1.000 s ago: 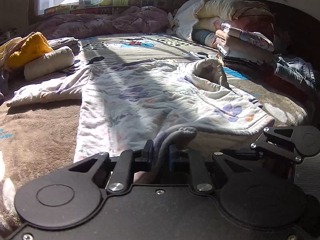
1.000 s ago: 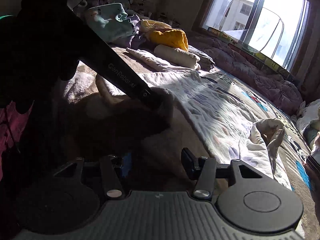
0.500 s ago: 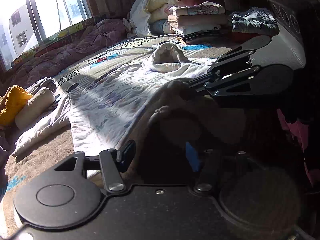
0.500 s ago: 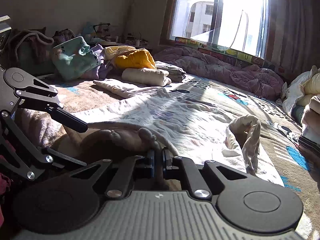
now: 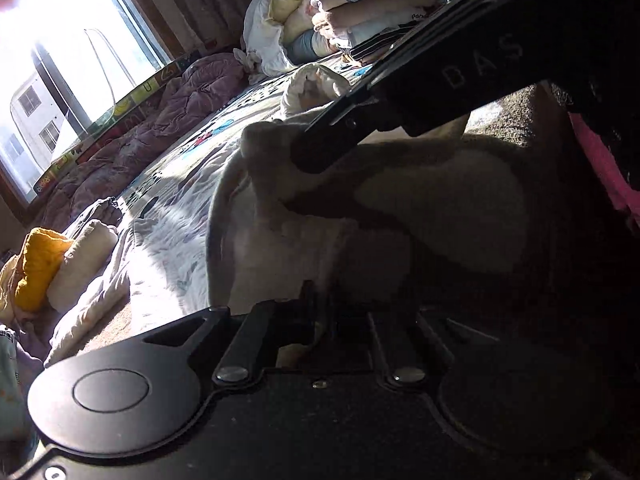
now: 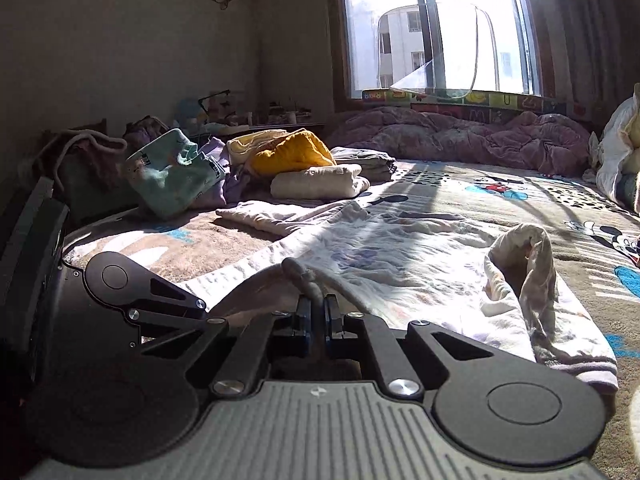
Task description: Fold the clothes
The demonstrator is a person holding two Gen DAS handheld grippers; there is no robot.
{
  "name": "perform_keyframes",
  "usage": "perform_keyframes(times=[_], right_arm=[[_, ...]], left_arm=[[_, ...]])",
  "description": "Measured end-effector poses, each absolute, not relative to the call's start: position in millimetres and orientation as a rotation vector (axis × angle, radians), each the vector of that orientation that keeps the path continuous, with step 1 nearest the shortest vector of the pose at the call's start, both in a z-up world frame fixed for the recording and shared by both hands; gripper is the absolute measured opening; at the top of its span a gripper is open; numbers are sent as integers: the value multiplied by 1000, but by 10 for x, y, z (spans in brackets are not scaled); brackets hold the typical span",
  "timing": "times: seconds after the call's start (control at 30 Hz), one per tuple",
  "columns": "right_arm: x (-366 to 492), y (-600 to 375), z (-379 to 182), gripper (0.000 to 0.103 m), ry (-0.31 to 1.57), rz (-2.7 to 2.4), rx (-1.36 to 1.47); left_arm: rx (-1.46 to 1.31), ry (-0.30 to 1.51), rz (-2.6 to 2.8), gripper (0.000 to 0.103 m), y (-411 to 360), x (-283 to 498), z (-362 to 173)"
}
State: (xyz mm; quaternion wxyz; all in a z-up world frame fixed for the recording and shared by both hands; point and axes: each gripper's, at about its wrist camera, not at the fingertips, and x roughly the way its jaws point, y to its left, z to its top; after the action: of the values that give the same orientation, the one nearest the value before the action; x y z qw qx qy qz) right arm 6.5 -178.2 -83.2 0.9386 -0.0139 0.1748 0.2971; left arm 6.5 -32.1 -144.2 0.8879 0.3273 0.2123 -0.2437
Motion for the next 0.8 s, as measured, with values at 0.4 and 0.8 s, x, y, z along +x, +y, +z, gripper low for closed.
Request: perform_keyframes(times=[0.4, 0.8], right_arm=[[-109, -1275, -1084, 15, 416, 637, -452], [-261, -1071, -1099, 33, 405, 656, -588]], left_arm=[[576, 505, -598, 19, 18, -14, -1268], [183, 487, -490, 28, 492, 90, -936]])
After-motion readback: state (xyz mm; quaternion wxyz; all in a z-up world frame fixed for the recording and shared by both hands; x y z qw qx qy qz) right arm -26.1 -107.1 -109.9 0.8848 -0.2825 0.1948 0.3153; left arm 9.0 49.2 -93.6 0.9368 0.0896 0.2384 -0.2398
